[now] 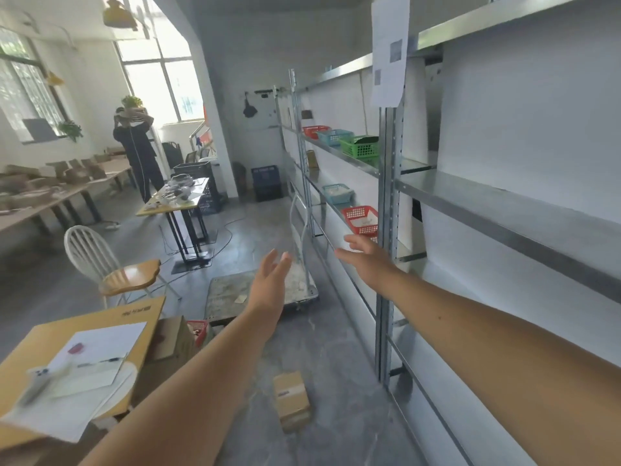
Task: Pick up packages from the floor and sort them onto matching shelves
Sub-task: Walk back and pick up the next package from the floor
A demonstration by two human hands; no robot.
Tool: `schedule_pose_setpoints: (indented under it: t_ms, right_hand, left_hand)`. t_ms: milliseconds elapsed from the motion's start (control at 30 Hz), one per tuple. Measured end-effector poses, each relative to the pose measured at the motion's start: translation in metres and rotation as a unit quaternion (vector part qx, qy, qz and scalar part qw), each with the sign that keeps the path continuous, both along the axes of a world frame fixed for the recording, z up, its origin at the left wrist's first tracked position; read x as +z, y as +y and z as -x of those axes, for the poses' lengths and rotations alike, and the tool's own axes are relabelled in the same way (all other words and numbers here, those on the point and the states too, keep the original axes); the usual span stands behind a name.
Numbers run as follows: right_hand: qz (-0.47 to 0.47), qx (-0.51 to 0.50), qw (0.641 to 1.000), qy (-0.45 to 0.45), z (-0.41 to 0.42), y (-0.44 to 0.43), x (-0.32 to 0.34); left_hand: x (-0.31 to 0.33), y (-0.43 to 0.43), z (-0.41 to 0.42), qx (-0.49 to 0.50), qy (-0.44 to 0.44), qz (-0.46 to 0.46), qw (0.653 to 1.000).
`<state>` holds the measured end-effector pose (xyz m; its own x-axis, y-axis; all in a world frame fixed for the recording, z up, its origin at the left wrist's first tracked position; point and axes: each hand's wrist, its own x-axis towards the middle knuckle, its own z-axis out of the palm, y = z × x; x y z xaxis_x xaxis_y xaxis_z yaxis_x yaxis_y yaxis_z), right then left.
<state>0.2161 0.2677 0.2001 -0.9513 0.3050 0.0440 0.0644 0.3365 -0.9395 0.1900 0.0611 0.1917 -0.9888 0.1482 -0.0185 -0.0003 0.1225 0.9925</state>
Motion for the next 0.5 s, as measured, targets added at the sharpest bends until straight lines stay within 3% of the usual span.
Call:
schedule_pose_setpoints:
  t_ms: [267,500]
  right_hand:
    - [0.003,0.04,0.997,-0.064,0.065,-0.007,-0.047]
    - [0.003,0.064,0.991,-0.114,0.14,-0.028,-0.088]
  left_hand:
    - [-0.062,-0.029,0.054,0.069,-0.052,0.04,0.995]
    - [-0.098,-0.048,0.123,0.072,-0.09,0.034,0.993]
